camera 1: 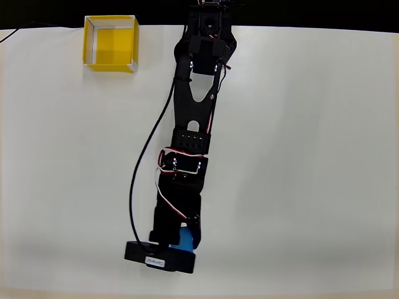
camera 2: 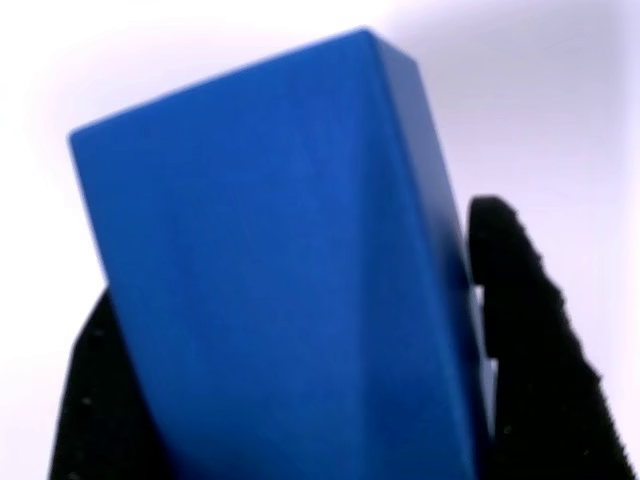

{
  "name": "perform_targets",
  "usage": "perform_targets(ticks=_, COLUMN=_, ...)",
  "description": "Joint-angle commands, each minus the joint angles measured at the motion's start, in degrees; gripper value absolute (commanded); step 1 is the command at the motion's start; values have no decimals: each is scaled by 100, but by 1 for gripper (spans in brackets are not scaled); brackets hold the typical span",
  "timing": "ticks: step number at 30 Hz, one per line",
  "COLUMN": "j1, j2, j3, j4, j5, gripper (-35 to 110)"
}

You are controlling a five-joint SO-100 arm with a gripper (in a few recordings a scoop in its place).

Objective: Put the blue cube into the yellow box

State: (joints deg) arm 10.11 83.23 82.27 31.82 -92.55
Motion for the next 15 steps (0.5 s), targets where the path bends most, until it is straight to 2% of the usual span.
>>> perform_targets(ticks=1, j1=1204, j2=1529, j3=-554, j4=413, j5=9, gripper=11)
perform_targets(ticks=15, j1=4482, j2=3454, j3=1055, j4=1424, j5=70, gripper=10)
